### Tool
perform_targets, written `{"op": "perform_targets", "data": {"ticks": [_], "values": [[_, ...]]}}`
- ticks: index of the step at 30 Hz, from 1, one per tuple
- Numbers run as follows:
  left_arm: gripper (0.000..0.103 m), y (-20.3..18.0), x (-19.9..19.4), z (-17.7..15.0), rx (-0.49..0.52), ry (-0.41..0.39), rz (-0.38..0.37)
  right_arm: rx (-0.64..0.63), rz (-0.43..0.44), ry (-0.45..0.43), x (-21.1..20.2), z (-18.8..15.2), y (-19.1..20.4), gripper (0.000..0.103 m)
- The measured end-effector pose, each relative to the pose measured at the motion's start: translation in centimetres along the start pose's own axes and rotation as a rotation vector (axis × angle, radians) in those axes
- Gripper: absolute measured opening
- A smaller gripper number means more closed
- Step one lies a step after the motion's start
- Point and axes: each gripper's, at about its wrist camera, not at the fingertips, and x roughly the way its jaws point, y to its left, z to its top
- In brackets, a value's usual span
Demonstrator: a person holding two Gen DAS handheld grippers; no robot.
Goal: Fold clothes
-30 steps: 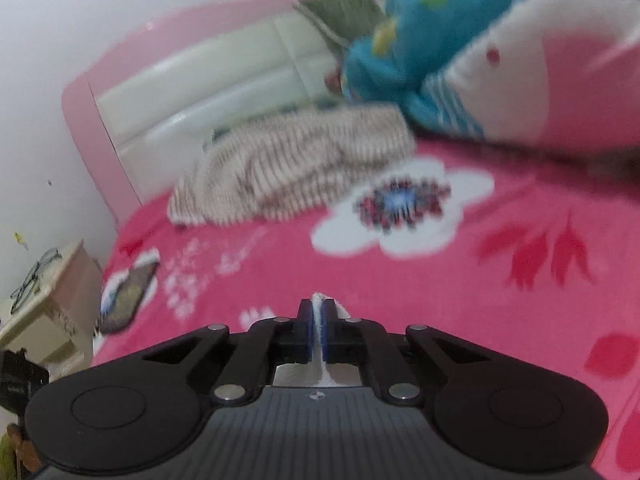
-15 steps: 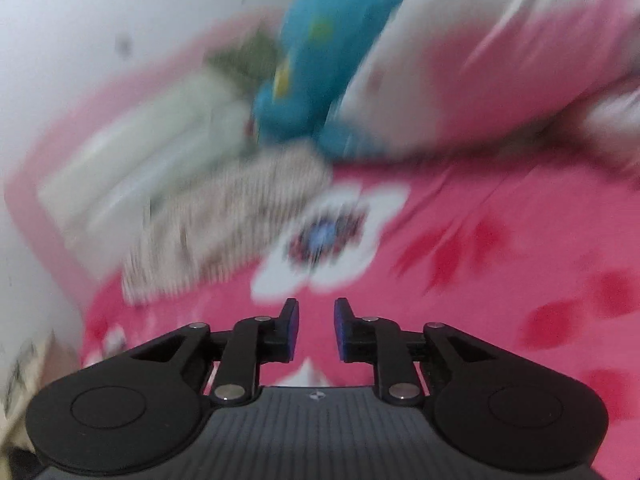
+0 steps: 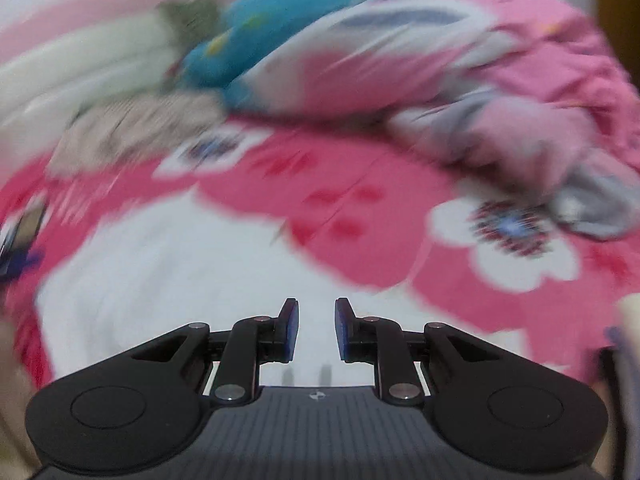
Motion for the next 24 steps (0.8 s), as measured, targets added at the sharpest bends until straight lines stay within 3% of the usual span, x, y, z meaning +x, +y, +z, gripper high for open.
{"op": "perform_targets", "data": {"ticks": [2,5,7,8,9,13,14,16,18,19,20,21,24], "values": [[0.041,-0.6,1.7,-0.9,0.059,0.055,0.067,-0.016,0.007,0.054,2.8,-0.6,0.1,0.02],[0.04,0.5,2.7,-2.1,0.064,0.07,0.137,0.006,-0.036,0.114,7.3,-0.8,-1.4,0.014],[0.04,1.5,2.3,-2.3,0.041,0.052,0.145,0.072,-0.06,0.06,8.5,-0.4,-4.0,0.014],[0.04,2.0,2.1,-2.2,0.029,0.049,0.142,0.118,-0.109,0.047,8.9,-0.1,-5.4,0.007],[0.04,2.2,2.1,-2.2,0.018,0.046,0.135,0.157,-0.157,0.034,8.9,0.2,-6.6,0.008],[0.04,2.4,1.8,-2.1,0.013,0.041,0.121,0.251,-0.204,-0.052,5.5,0.7,-9.0,0.01],[0.04,2.4,1.8,-2.2,0.014,0.04,0.119,0.266,-0.165,-0.075,4.1,0.6,-9.0,0.01],[0.04,2.4,1.7,-2.2,0.013,0.038,0.114,0.285,0.004,-0.071,2.2,0.2,-8.8,0.011],[0.04,2.6,1.9,-2.1,-0.005,0.037,0.106,0.282,0.094,-0.005,2.7,-0.5,-8.3,0.012],[0.04,2.6,1.9,-2.0,-0.013,0.037,0.102,0.279,0.07,0.04,3.8,-0.9,-8.4,0.012],[0.04,2.4,1.7,-1.7,-0.015,0.038,0.1,0.285,-0.018,0.084,5.2,-1.4,-9.2,0.01],[0.04,2.2,1.6,-1.5,-0.017,0.039,0.098,0.324,-0.09,0.076,5.9,-1.8,-10.5,0.003],[0.04,1.6,1.3,-0.9,-0.022,0.043,0.091,0.475,-0.293,-0.007,4.7,-2.0,-13.9,0.007]]}}
